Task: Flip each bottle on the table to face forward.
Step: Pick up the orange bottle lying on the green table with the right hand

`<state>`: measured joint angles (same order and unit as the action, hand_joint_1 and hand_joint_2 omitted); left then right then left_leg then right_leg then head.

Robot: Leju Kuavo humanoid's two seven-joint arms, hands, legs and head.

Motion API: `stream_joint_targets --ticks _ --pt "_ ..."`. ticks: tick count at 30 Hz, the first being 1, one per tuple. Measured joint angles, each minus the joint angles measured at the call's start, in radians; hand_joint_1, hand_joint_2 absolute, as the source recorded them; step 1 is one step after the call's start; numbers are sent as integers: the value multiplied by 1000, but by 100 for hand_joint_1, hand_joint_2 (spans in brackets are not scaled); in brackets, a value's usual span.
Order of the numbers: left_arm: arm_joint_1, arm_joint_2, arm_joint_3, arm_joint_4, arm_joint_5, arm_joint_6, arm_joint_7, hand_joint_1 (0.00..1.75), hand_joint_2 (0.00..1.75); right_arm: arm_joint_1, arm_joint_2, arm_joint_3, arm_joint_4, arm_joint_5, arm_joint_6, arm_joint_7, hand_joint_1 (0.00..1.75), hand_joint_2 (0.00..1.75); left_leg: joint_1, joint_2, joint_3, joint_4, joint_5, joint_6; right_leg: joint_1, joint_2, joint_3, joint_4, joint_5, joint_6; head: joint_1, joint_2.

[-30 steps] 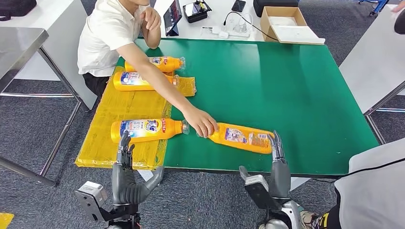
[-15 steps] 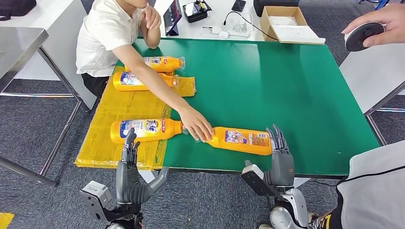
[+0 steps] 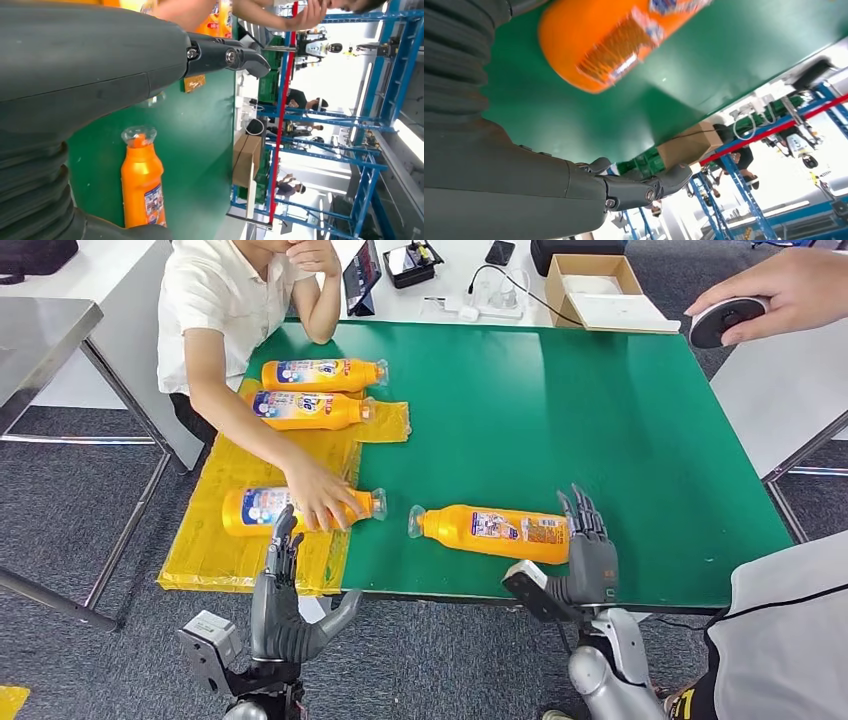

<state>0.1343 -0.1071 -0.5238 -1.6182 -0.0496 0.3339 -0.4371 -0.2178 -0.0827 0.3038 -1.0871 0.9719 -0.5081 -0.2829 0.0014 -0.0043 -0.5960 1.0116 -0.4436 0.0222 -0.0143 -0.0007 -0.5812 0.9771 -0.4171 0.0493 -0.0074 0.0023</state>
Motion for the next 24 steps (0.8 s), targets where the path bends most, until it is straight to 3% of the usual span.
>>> stream_joint_targets --ticks 7,14,24 --pt "-35 -4 -13 49 -40 -29 28 0 175 -190 9 56 259 128 39 88 0 175 0 0 0 0 1 1 0 0 0 0 1 1 0 0" --pt "-52 -10 -18 83 -59 -53 40 0 175 -319 27 129 456 234 44 174 0 175 0 0 0 0 1 1 0 0 0 0 1 1 0 0" --pt "-71 -10 -33 117 -74 -89 43 0 175 -379 51 143 576 167 119 129 0 175 0 0 0 0 1 1 0 0 0 0 1 1 0 0"
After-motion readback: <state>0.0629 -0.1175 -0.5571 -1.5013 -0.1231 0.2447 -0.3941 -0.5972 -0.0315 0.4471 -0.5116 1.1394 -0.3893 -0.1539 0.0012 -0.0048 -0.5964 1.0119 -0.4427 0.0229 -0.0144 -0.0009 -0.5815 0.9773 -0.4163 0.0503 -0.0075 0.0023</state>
